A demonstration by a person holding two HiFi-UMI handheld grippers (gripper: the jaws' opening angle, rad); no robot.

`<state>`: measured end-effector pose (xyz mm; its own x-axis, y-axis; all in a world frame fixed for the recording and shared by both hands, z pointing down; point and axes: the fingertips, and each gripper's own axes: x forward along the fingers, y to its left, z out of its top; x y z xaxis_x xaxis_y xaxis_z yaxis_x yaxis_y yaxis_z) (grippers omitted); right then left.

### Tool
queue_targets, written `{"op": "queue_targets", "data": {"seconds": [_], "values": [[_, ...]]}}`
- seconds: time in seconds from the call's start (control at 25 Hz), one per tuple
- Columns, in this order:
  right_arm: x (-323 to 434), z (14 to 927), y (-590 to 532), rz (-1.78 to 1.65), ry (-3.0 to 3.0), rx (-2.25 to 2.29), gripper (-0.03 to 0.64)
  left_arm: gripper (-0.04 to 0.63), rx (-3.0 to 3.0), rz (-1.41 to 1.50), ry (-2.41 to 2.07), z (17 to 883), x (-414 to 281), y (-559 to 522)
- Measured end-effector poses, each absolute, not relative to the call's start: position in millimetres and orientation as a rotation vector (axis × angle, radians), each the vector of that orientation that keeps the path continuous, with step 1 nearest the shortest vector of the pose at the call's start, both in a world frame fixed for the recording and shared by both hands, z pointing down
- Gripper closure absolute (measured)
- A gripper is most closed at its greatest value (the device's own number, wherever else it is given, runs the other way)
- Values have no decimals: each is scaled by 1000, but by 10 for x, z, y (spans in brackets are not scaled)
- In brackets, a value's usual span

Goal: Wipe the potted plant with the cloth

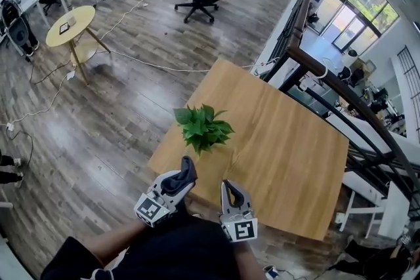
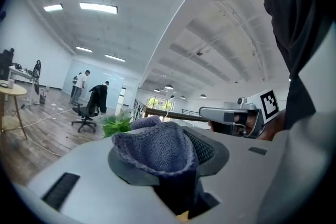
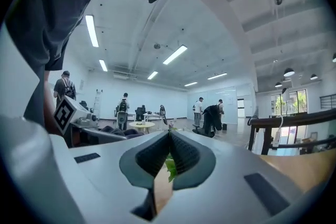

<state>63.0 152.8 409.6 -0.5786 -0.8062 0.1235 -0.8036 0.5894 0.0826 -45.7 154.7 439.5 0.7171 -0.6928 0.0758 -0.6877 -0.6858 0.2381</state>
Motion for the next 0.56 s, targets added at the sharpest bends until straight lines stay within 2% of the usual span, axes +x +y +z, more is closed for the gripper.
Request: {"op": "queue_targets", "data": {"seconds": [0.16, 0.56], "values": [[778, 3891, 1741, 130, -2800, 1485, 598, 422, 2670, -23, -1105, 4357, -247, 1907], [1176, 3836, 2192, 113, -2833, 1519, 598, 422, 2741, -23, -1073, 4274, 332, 2319]]}}
